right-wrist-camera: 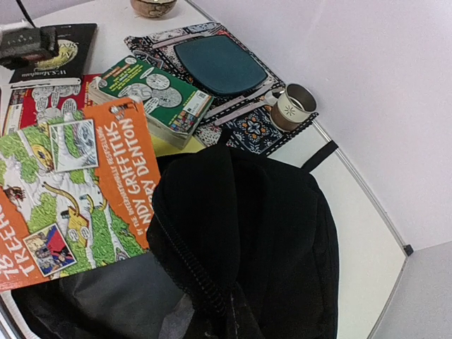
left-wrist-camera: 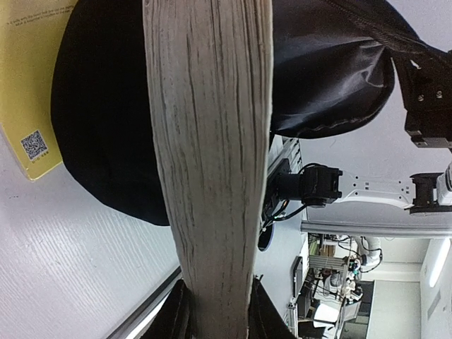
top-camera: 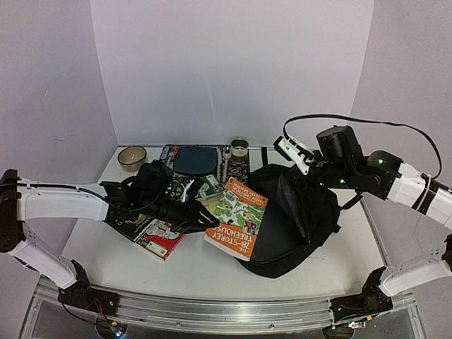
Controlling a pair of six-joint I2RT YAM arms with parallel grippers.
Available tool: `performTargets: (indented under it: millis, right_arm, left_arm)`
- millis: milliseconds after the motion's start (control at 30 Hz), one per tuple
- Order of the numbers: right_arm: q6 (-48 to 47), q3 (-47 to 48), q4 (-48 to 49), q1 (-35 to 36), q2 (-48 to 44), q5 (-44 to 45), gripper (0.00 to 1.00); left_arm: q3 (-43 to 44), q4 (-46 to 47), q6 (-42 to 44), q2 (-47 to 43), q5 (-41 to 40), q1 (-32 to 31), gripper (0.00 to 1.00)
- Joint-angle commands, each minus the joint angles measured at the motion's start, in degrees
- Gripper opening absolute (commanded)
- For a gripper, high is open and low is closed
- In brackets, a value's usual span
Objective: Pack the student bag
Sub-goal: Place the book in the largest pocket of the bag.
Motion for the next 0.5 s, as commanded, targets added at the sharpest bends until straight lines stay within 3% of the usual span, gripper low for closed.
performTargets:
  millis: [0, 467]
  right_arm:
    - [-0.6, 4.1, 2.5, 0.0, -1.9, -6.3, 0.0]
    - [0.1, 4.6, 2.1, 0.1, -2.0, -22.3, 0.0]
  left_arm:
    - [6.3, 6.1, 1.3, 3.0, 4.0, -0.6, 0.0]
    - [19.2, 5.8, 3.5, 19.3, 11.2, -1.8, 0.0]
